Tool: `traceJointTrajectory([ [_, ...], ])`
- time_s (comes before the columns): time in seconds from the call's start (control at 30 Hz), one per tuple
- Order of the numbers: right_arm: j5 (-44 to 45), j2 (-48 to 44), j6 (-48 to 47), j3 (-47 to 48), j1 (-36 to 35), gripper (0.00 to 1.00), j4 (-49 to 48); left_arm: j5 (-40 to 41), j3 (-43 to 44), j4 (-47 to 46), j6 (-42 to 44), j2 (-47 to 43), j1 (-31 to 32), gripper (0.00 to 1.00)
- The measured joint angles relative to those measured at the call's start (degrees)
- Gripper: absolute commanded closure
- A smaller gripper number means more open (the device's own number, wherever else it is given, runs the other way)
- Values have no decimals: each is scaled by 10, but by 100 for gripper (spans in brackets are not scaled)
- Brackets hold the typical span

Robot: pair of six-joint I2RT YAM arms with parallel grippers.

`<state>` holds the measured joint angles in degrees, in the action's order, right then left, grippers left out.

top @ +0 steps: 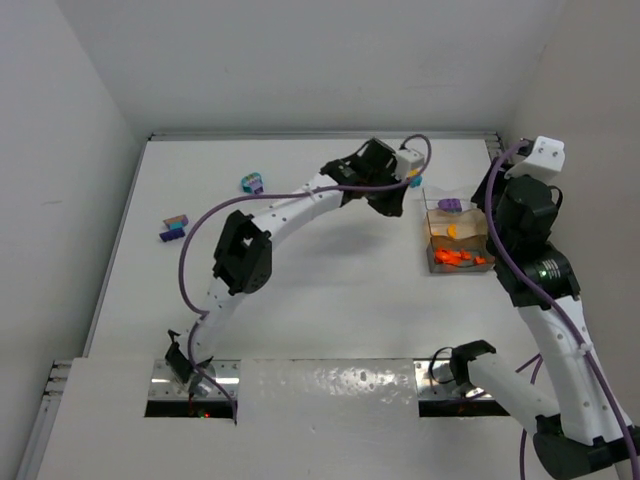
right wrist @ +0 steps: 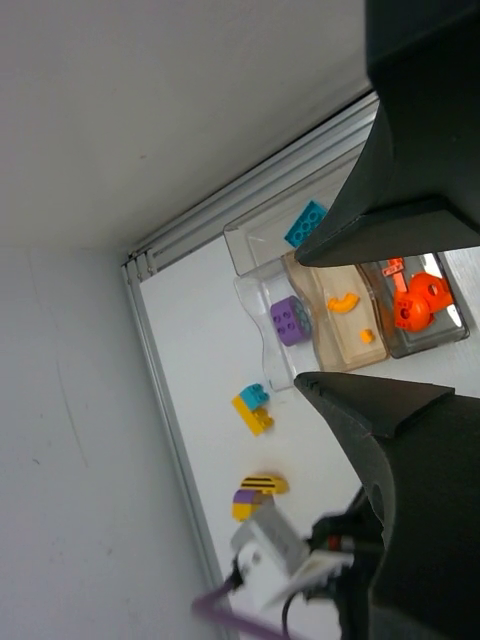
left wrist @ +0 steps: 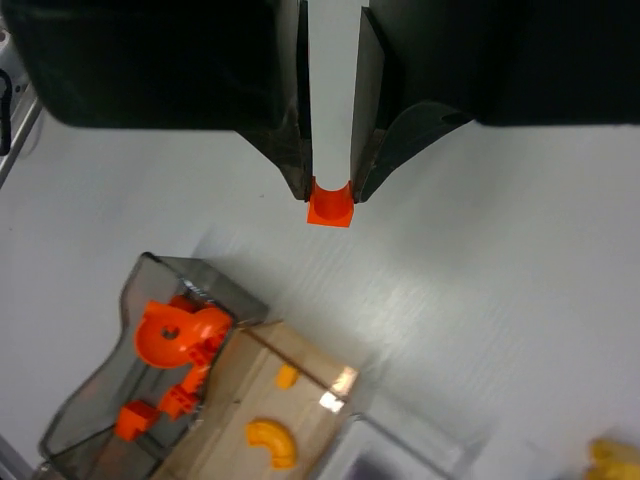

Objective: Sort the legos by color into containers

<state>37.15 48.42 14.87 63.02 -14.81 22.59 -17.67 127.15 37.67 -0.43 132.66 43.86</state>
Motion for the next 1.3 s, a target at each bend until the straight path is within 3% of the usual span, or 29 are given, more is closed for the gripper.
traceJointTrajectory([
  [0.37, -37, -19, 23, -45, 0, 54, 24, -14, 46, -140, -21, 70, 113, 100],
  [0.67, -42, -38, 32, -60, 0, 54, 48, -7, 49, -201, -46, 126, 121, 100],
  [0.77, -42, -39, 32, -60, 0, 54, 50, -3, 49, -204, -49, 138, 123, 95],
  [0.83, -42, -39, 32, -60, 0, 53, 52, -3, 49, -203, -53, 140, 126, 87],
  [0.97, -41, -42, 32, -60, 0, 53, 52, -3, 49, -208, -59, 140, 129, 53],
  [1.03, -42, -42, 31, -60, 0, 53, 52, -3, 49, -208, -60, 140, 129, 49],
  [1.3, -42, -33, 30, -59, 0, 52, 50, -1, 49, -207, -60, 140, 129, 46],
])
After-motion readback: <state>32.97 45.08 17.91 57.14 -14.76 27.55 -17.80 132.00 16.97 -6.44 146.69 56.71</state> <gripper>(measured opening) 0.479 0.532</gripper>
